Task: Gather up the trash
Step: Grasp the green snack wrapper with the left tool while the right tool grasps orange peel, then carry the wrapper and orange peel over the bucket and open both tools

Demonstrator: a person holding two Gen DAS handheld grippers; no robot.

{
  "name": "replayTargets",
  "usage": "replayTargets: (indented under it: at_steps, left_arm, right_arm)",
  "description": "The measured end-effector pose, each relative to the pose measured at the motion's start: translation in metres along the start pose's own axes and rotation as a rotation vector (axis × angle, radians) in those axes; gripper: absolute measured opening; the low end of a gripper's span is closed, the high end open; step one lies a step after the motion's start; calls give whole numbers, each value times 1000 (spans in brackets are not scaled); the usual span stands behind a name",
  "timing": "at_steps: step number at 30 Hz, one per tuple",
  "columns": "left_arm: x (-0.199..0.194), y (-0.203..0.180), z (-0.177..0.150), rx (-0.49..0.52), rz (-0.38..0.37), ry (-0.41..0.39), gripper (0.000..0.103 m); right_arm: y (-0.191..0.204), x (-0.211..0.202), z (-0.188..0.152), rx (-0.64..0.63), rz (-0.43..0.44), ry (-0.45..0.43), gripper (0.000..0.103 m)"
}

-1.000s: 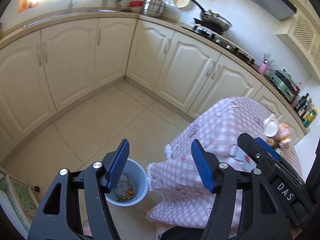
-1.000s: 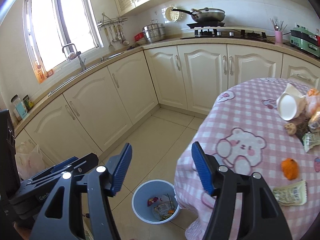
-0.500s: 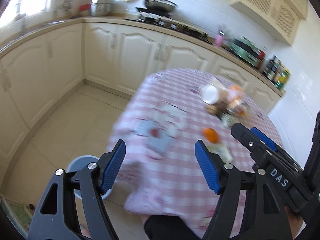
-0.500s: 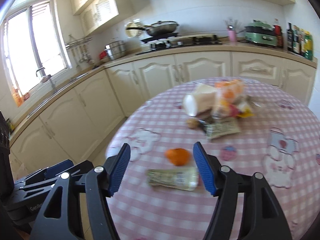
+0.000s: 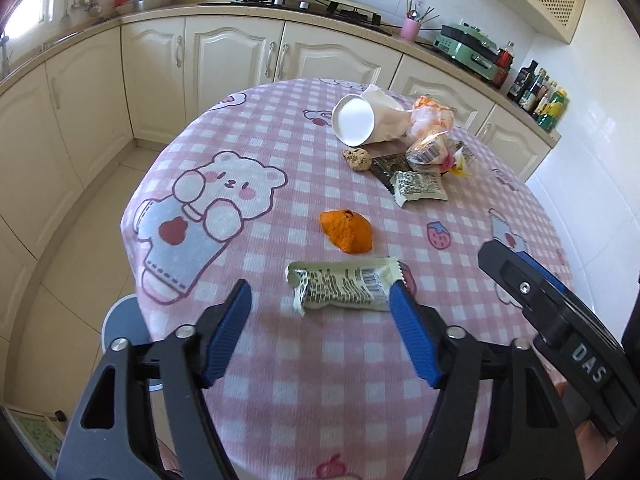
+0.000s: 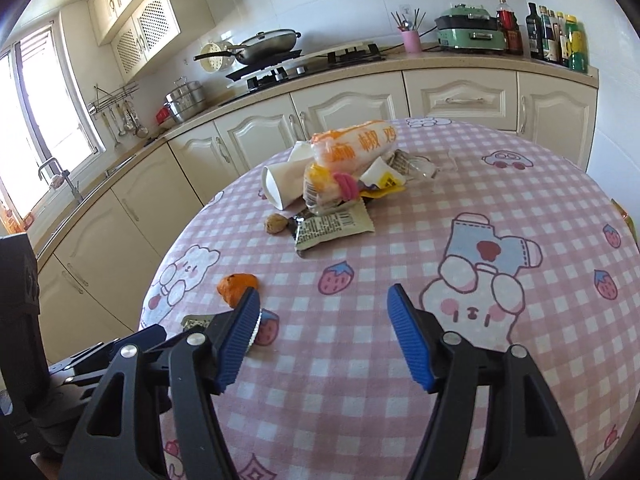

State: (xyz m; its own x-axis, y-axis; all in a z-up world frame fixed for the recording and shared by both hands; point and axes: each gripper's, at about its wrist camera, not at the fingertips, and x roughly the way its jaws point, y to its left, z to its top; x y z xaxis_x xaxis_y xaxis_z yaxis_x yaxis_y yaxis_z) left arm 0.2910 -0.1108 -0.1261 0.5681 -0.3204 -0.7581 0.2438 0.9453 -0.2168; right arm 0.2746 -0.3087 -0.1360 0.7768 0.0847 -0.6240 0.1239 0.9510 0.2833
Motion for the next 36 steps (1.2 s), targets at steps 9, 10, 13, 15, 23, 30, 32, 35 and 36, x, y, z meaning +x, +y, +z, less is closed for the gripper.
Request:
replayTargets:
  at_steps: [9, 10, 13, 15, 23, 30, 32, 35, 36]
  left_arm:
    - [7, -6, 2, 55, 50, 1, 20]
    - [5, -3, 2, 54, 42, -5, 19]
    - [-1, 3, 2, 42, 13, -18, 12]
    - [-8, 10, 4, 31, 8, -39, 10]
    - [-44, 63, 13, -87, 37, -144, 9]
    - [-53, 88, 17, -137, 39, -183, 9]
    - [-53, 93, 17, -149, 36, -187, 9]
    - [-54, 103, 17, -167, 25, -194, 9]
    - [-55, 106, 16, -173, 23, -198, 9]
  right_arm:
    - [4, 16, 1, -8, 9, 37, 65]
    - [6, 17, 0, -11, 9, 39, 65]
    - [13, 22, 1, -25, 18, 49, 65]
    - [21, 26, 2, -40, 25, 58, 65]
    - [63, 53, 4, -130, 58, 122, 65]
    - [94, 86, 8, -215, 7, 193, 48]
    - [98, 91, 8, -239, -13, 206, 35]
    - [104, 92, 8, -264, -27, 204, 34]
    - [106, 90, 8, -266, -18, 196, 33]
